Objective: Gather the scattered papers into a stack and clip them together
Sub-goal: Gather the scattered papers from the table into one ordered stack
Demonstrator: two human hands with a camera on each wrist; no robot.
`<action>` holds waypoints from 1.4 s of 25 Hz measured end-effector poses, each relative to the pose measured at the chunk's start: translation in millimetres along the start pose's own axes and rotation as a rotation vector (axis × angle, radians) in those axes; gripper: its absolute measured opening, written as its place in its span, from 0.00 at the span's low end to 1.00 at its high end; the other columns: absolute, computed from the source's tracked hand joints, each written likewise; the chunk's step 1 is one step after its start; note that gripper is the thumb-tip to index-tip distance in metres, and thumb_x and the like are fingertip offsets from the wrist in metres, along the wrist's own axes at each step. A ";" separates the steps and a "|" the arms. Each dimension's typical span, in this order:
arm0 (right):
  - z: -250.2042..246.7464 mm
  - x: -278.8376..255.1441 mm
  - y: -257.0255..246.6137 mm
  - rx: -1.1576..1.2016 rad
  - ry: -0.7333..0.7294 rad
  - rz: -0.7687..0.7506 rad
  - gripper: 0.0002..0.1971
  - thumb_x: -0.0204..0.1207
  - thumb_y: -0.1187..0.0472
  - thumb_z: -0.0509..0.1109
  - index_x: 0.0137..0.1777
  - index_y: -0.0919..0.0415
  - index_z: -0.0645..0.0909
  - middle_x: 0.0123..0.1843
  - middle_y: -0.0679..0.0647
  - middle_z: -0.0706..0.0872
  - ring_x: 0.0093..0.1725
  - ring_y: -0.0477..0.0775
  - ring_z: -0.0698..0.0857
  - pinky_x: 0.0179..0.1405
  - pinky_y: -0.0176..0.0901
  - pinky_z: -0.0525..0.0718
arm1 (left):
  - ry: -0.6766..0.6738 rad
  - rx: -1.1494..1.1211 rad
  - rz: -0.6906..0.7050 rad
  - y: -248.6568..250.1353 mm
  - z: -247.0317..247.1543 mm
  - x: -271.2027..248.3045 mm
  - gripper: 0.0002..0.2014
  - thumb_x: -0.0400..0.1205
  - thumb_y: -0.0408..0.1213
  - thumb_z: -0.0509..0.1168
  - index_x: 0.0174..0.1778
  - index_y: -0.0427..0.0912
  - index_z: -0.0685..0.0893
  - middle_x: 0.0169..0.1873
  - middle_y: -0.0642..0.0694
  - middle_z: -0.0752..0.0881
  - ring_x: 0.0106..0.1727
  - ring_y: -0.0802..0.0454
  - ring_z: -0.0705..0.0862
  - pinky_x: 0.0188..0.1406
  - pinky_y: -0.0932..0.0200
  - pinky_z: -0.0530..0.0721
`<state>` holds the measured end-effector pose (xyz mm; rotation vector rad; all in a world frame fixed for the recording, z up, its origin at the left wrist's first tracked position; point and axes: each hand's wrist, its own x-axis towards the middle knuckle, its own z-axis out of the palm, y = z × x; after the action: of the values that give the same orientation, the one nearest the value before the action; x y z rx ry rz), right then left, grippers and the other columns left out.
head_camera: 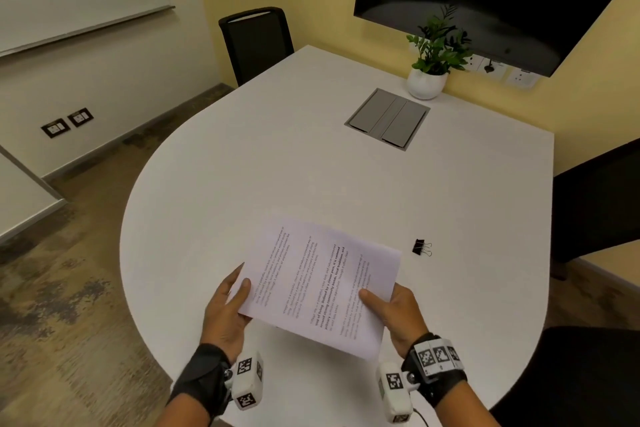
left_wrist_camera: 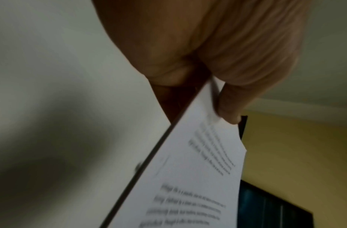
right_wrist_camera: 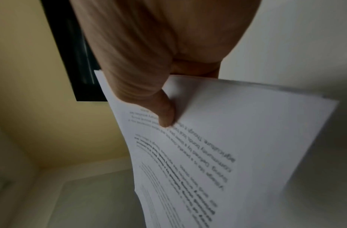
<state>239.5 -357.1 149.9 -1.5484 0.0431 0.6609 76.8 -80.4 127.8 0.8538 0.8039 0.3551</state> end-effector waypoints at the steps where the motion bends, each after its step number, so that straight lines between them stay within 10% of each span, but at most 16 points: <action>1: -6.0 2.8 -1.5 -0.033 0.000 0.001 0.15 0.77 0.69 0.81 0.63 0.65 0.90 0.56 0.59 0.97 0.58 0.66 0.95 0.57 0.60 0.94 | 0.009 0.127 0.028 3.2 -6.8 2.6 0.20 0.87 0.34 0.71 0.75 0.50 0.85 0.68 0.40 0.91 0.70 0.39 0.87 0.67 0.40 0.88; 9: -10.8 27.6 16.7 -0.181 0.093 -0.056 0.09 0.81 0.65 0.78 0.59 0.61 0.91 0.52 0.56 0.95 0.53 0.57 0.94 0.42 0.35 0.91 | -0.134 0.717 0.083 -14.1 13.1 34.8 0.18 0.86 0.34 0.72 0.72 0.50 0.83 0.65 0.46 0.90 0.67 0.43 0.88 0.70 0.38 0.87; 14: -11.8 37.4 58.5 -0.208 0.203 -0.087 0.13 0.80 0.71 0.78 0.59 0.55 0.93 0.54 0.49 0.94 0.55 0.43 0.91 0.59 0.39 0.88 | 0.027 0.687 0.065 -45.9 20.1 43.9 0.16 0.85 0.27 0.73 0.67 0.42 0.82 0.61 0.42 0.89 0.63 0.42 0.86 0.68 0.47 0.85; 17: -9.6 38.5 85.5 -0.267 0.238 -0.018 0.13 0.81 0.72 0.76 0.61 0.59 0.92 0.56 0.53 0.93 0.61 0.54 0.91 0.65 0.45 0.87 | 0.088 0.756 0.042 -74.5 19.1 45.9 0.12 0.84 0.25 0.73 0.60 0.40 0.84 0.56 0.40 0.88 0.59 0.39 0.86 0.62 0.48 0.85; 29: -10.2 42.8 94.9 -0.335 0.244 0.049 0.12 0.85 0.67 0.73 0.66 0.67 0.89 0.49 0.55 0.91 0.57 0.61 0.90 0.58 0.45 0.86 | 0.088 0.800 0.021 -74.3 25.8 44.8 0.13 0.86 0.24 0.69 0.62 0.42 0.80 0.56 0.40 0.86 0.60 0.41 0.84 0.60 0.51 0.82; 35: -7.7 38.6 93.7 -0.348 0.242 0.078 0.08 0.85 0.65 0.73 0.61 0.58 0.89 0.44 0.48 0.91 0.44 0.49 0.89 0.50 0.41 0.87 | 0.106 0.825 0.024 -72.8 25.9 46.5 0.09 0.87 0.24 0.67 0.59 0.40 0.81 0.53 0.38 0.86 0.56 0.38 0.85 0.56 0.51 0.83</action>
<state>235.4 -360.7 48.4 -1.9660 0.1786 0.5588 124.8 -112.8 58.7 1.6224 1.0564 0.0746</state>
